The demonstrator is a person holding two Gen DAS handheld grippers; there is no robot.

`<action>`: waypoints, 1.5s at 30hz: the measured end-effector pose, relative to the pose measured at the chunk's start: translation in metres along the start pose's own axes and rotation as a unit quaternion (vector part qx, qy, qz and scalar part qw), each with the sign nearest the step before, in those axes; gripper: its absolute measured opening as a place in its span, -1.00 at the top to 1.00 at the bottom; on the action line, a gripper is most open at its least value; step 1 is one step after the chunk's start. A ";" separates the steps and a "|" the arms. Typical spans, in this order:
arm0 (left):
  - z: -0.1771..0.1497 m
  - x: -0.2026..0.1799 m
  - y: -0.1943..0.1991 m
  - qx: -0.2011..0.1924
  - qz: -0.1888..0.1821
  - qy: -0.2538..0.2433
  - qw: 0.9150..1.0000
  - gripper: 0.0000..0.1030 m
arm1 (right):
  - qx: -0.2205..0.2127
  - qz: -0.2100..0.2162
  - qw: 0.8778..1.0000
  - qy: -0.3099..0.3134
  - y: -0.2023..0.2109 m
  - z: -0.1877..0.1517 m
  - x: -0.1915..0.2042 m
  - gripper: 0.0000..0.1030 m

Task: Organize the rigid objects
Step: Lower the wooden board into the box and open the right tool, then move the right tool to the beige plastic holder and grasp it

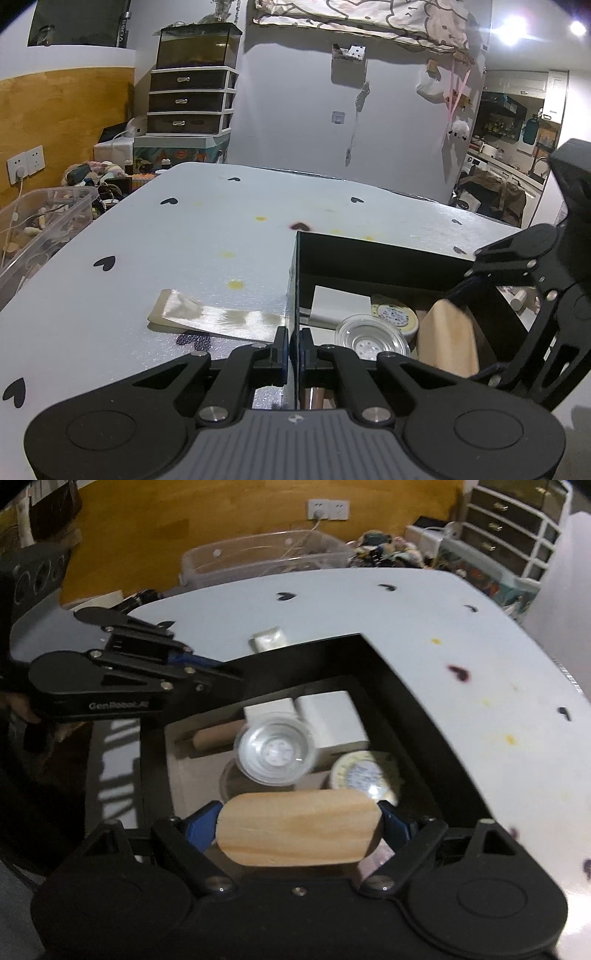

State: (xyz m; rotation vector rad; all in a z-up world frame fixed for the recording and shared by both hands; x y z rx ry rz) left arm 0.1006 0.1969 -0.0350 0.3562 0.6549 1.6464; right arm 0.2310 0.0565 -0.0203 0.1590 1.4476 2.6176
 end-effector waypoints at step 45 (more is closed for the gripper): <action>0.001 0.000 -0.001 0.003 0.007 0.000 1.000 0.91 | -0.092 0.020 0.990 -0.109 0.048 -0.019 -0.004 -0.69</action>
Point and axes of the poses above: each gripper's, at about its wrist camera, not at the fingertips, and y roughly against the way its jaws point, x to its left, z to its top, the point moved 1 cm from there along -y, roughly the way its jaws point, and after that the axes turned 2 degrees about x, right-handed, at the moved point
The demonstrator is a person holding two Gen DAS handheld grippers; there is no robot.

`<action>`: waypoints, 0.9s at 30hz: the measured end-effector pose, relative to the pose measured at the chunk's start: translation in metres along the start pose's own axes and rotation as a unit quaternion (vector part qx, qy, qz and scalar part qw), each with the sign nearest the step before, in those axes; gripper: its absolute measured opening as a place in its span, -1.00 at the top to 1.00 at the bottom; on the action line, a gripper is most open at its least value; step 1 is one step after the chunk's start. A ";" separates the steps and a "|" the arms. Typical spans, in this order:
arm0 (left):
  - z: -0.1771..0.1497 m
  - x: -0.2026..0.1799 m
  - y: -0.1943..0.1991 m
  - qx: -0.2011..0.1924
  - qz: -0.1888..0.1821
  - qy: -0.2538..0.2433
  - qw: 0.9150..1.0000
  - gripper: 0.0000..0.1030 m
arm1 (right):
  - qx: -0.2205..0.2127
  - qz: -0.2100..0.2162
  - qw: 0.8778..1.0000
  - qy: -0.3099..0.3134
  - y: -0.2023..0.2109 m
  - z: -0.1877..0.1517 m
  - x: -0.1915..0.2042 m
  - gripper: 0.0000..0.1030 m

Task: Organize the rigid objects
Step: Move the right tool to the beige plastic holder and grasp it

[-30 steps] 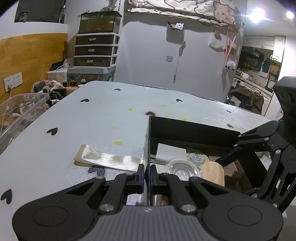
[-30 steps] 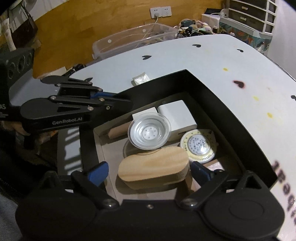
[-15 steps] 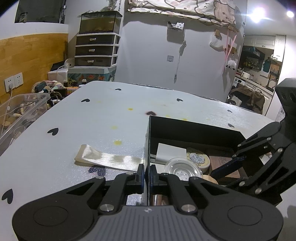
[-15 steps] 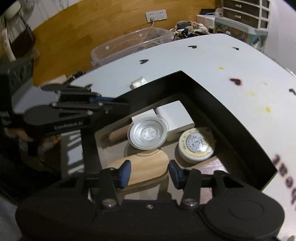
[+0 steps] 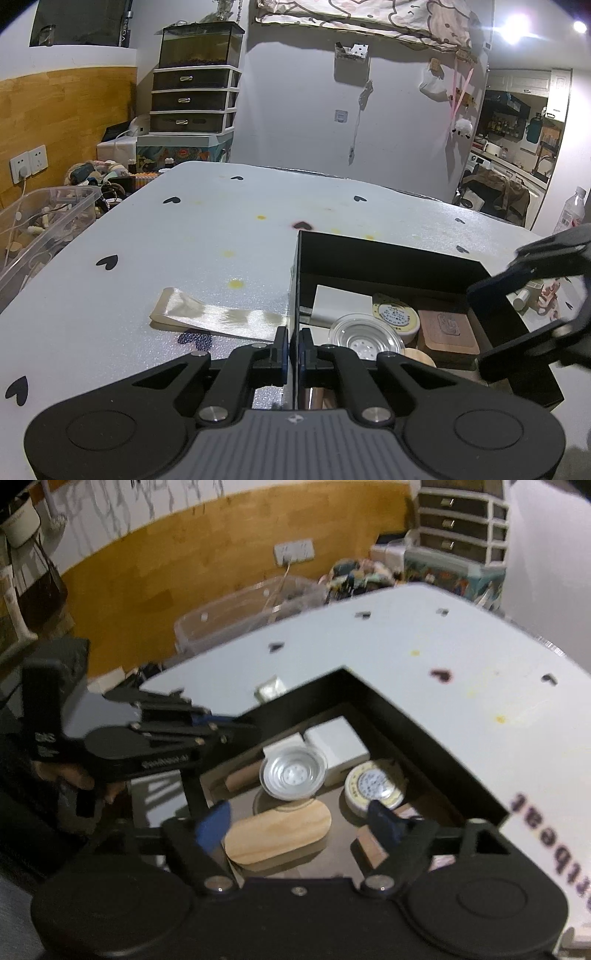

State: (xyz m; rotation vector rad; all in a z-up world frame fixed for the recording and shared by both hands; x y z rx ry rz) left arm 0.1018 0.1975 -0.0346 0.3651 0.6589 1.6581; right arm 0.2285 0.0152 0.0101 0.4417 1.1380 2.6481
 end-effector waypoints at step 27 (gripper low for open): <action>0.002 -0.009 0.001 0.003 0.019 0.002 1.000 0.91 | -0.172 -0.264 0.935 -0.162 0.087 -0.099 -0.061 -1.00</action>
Point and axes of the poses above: each gripper's, at about its wrist camera, not at the fingertips, and y roughly against the way its jaws point, x to its left, z to its top, the point moved 1 cm from there along -y, roughly the way its jaws point, and after that the axes turned 2 degrees about x, right-handed, at the moved point
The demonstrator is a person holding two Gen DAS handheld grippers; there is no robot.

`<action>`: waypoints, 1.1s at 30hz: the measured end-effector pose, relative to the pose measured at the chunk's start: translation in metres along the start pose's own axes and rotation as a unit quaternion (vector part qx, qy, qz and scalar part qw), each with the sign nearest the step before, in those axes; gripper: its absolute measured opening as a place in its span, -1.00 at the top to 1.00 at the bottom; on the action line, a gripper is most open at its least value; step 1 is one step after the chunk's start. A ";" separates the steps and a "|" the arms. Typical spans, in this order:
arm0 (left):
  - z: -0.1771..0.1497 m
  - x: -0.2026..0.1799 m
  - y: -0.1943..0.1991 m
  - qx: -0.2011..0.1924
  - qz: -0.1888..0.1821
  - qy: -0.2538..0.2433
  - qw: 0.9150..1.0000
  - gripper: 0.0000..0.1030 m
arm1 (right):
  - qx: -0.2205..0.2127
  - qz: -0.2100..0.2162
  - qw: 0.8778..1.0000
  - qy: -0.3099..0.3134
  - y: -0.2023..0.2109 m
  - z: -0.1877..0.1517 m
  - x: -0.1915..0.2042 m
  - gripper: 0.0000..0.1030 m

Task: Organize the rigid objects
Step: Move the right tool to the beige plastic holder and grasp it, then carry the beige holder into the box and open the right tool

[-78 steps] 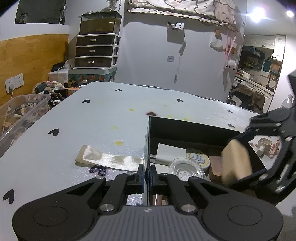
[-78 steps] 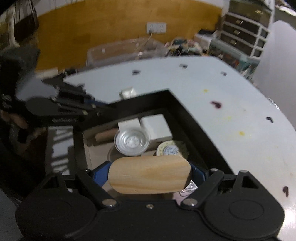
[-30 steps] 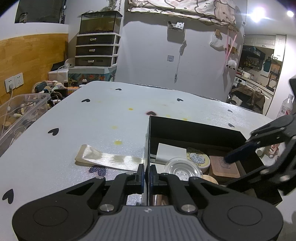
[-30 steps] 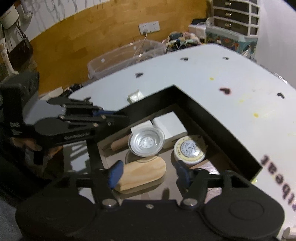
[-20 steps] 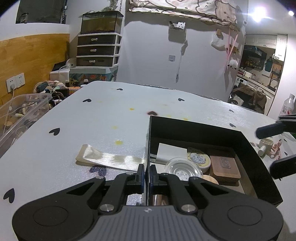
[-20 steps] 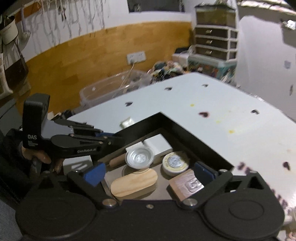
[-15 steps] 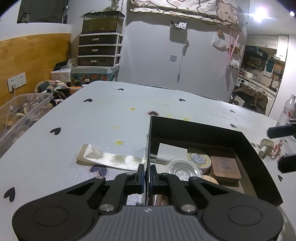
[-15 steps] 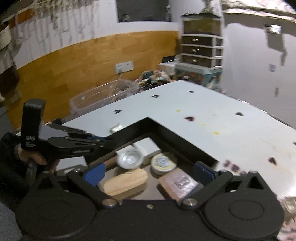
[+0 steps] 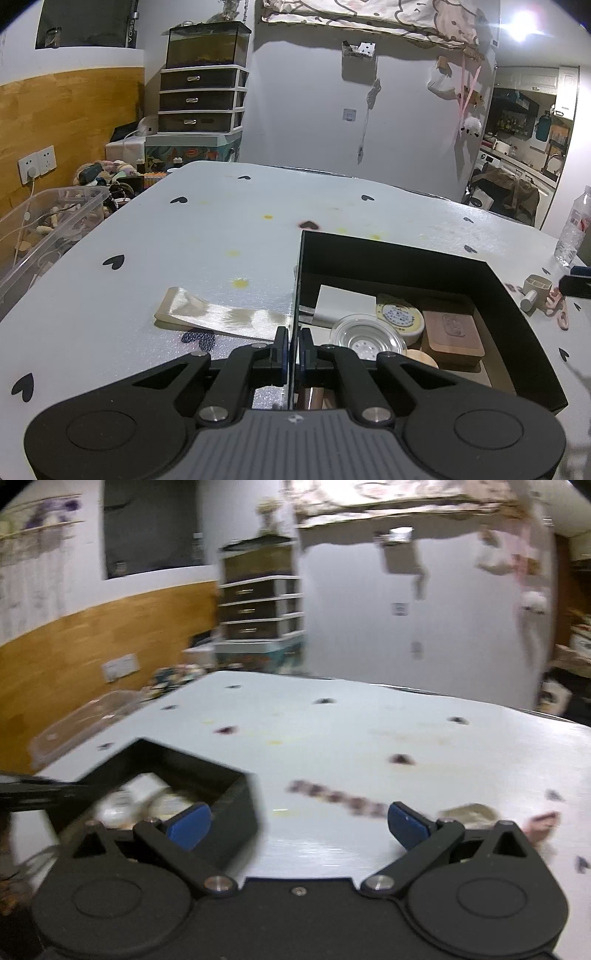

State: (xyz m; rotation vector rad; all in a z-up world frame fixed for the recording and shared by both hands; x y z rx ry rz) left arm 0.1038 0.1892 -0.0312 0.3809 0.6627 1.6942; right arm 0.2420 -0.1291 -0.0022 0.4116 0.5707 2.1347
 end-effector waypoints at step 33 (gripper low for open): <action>0.000 0.000 -0.002 0.002 0.000 -0.001 1.000 0.91 | 0.110 -0.107 0.988 0.014 -0.093 -0.004 -0.116 -0.28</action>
Point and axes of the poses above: each gripper's, at about its wrist camera, not at the fingertips, and y roughly against the way its jaws point, x to its left, z to its top, the point moved 1 cm from there along -y, roughly the way its jaws point, and after that the axes turned 2 degrees about x, right-handed, at the moved point
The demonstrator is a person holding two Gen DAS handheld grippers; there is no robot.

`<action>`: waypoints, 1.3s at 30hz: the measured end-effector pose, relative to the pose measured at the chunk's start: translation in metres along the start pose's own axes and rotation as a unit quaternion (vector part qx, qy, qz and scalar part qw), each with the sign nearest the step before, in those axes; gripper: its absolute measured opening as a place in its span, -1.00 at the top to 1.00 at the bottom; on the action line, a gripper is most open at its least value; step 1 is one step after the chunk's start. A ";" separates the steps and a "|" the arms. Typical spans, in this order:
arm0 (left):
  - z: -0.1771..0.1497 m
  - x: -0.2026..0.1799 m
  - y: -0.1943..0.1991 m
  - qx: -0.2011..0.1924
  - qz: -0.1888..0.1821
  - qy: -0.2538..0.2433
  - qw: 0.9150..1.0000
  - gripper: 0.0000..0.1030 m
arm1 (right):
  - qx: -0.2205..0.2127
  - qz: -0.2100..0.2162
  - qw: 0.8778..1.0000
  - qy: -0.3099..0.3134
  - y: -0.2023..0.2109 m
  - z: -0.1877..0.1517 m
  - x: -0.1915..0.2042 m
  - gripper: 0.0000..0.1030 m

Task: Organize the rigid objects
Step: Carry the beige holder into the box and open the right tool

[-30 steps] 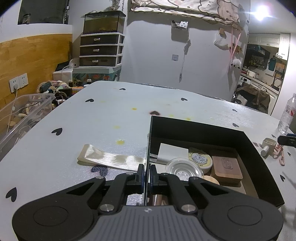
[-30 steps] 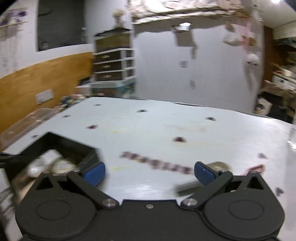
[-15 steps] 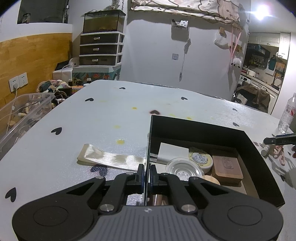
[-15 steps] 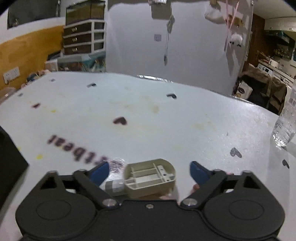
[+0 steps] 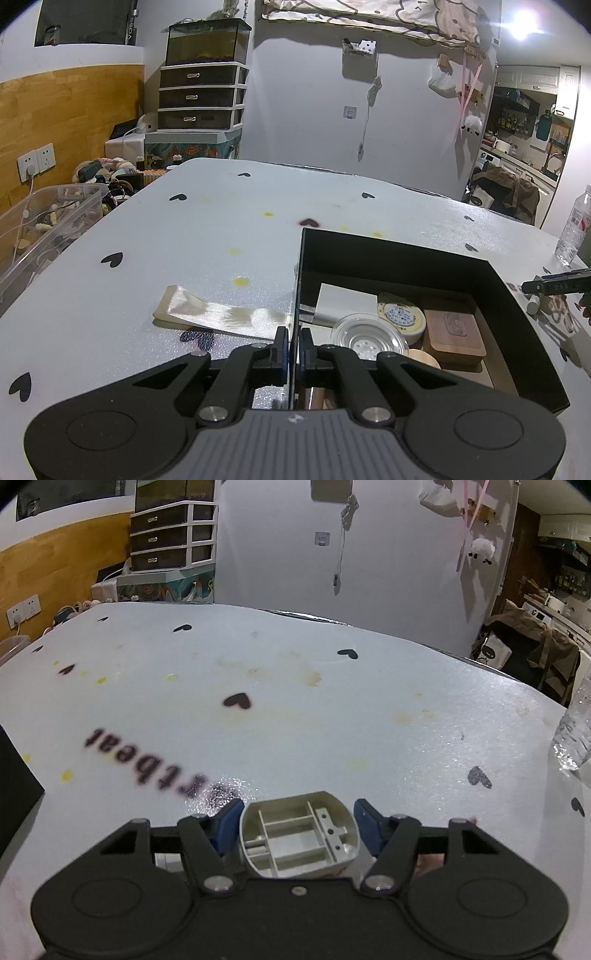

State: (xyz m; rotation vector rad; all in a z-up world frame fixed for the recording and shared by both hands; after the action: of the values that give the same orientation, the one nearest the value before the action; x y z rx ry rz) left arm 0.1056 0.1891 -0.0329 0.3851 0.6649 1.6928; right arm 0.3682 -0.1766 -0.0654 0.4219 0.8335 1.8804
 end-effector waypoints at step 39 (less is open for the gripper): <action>-0.004 0.002 0.000 -0.004 -0.011 0.006 1.000 0.91 | 0.029 0.305 0.941 0.142 0.112 0.032 0.188 -0.28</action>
State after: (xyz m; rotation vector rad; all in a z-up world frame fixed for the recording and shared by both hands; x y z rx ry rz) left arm 0.1023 0.1903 -0.0365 0.3614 0.6695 1.6773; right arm 0.2312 -0.0272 0.0223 0.4911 1.0293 2.5407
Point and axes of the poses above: each gripper's, at about its wrist camera, not at the fingertips, and y roughly against the way its jaws point, x to its left, z to its top, the point moved 1 cm from there along -y, roughly the way its jaws point, and after that the axes turned 2 degrees about x, right-handed, at the moved point
